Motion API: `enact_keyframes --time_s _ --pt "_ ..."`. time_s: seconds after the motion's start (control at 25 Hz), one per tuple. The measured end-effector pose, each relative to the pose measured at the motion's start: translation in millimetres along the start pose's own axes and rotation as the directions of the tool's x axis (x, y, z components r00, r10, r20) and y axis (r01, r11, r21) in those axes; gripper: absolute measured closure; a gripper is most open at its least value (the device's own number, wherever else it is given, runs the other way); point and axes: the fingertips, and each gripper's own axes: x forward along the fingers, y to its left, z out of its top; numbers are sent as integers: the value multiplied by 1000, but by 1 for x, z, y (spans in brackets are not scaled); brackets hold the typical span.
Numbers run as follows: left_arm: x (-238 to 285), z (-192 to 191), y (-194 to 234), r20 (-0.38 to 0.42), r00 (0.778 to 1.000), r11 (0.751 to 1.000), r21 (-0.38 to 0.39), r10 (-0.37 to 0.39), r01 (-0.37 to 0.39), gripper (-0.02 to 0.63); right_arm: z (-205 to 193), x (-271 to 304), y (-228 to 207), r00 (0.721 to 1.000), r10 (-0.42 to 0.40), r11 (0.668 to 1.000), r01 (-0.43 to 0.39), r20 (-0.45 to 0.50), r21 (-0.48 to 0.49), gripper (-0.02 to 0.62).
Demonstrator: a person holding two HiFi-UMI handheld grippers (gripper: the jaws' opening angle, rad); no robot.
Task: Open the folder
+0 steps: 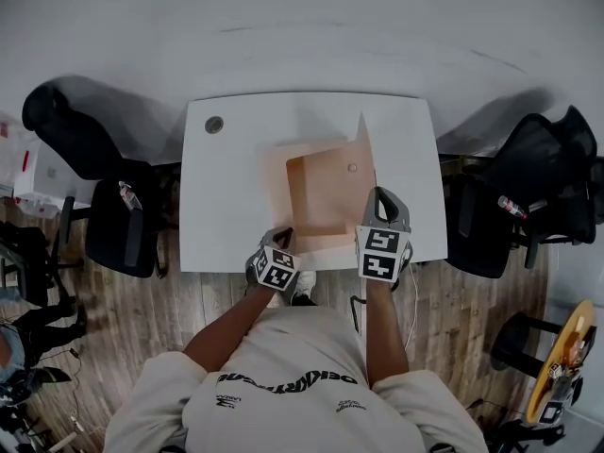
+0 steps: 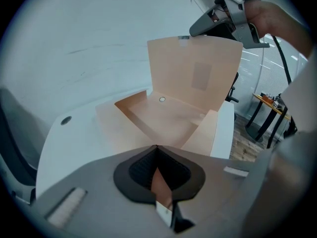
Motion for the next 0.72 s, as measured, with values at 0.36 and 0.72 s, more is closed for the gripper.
enact_keyframes --time_s 0.36,0.72 --pt "2 0 10 -16 1000 1000 -14 -5 5 615 -11 -1 -22 999 -43 999 43 -18 9 592" --pt "4 3 17 -9 1000 1000 -10 -13 13 615 -22 -5 -38 997 -67 998 66 -38 -5 592"
